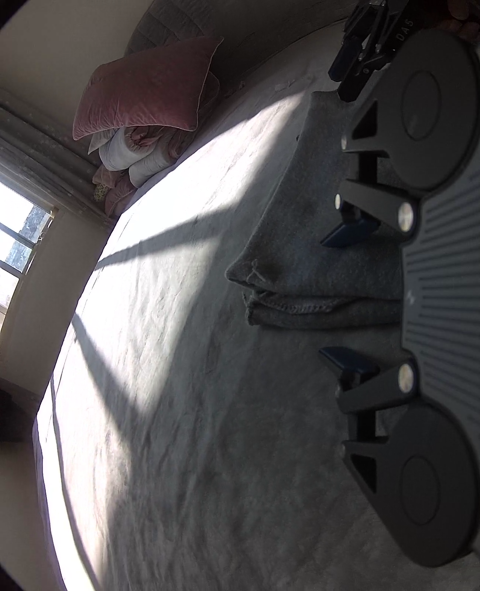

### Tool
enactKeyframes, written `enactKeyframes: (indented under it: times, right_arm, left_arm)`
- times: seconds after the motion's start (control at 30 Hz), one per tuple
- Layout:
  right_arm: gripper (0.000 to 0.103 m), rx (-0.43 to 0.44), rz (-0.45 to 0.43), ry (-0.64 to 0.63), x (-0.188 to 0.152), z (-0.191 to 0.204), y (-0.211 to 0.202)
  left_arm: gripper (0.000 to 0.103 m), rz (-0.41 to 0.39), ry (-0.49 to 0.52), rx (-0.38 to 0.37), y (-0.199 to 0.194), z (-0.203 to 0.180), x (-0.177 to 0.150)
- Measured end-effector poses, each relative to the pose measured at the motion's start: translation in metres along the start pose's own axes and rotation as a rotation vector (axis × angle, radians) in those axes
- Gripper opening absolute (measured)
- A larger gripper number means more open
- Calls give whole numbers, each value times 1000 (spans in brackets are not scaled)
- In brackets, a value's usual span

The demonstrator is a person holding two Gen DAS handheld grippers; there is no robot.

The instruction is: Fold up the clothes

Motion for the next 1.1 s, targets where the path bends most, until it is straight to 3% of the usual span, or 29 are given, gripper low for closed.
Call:
enactKeyframes:
  times: [0.43,0.87,0.97,1.03,1.1]
  right_arm:
    - [60,0,44,-11,-2,13,16]
    - [59,11,49,-17,-2,21,19]
    - [38,42,53,-11,-1,23,19]
    - [20,74,62,-2,0,26,21]
    - [13,107,71,9,-1,29,23]
  left_arm:
    - [62,-9,116,125,-5,-12,-4]
    - [61,33,67,129,-9,0,2]
    - [48,68,18,81,-7,1,1]
    - [29,101,-31,39,-5,2,-1]
    - [23,133,-73,5,-3,2,-3]
Point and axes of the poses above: each gripper's, at about its wrist camera, not at the fingertips, and y roughly the way its jaws point, z to its left, x to its top, the point moved 6 cm from there along y, roughly the way its jaws point, and after that the axes turned 13 degrees about -y, right-handed, at the moved point
